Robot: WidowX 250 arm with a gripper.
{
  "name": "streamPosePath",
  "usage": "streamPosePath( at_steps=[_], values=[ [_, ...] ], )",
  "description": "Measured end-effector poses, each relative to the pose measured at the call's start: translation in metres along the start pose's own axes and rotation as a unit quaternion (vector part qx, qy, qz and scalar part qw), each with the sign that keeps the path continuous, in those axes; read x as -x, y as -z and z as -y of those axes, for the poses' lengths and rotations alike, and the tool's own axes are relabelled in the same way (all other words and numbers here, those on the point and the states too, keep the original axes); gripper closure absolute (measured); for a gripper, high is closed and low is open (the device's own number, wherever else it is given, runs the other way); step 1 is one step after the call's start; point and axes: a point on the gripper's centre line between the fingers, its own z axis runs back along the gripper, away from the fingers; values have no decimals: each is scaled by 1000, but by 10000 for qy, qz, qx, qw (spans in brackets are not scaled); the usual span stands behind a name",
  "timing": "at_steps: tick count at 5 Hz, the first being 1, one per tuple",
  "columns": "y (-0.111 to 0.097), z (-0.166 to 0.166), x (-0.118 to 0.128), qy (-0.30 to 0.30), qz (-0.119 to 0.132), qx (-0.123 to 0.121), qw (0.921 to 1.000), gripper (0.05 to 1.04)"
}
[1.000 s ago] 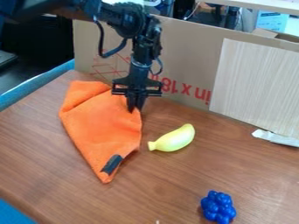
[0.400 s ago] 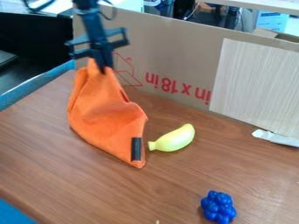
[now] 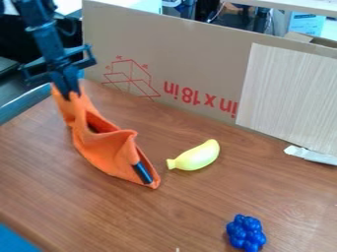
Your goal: Put the cloth at the bottom left of the table
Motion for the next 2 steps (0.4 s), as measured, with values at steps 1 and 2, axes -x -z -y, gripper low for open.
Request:
streamPosePath(
  at_steps=[1, 2],
  values=[
    [-14, -32, 6, -177, 43, 41, 9998, 1014],
    [-21, -55, 7, -298, 7, 36, 9995, 1014]
  ],
)
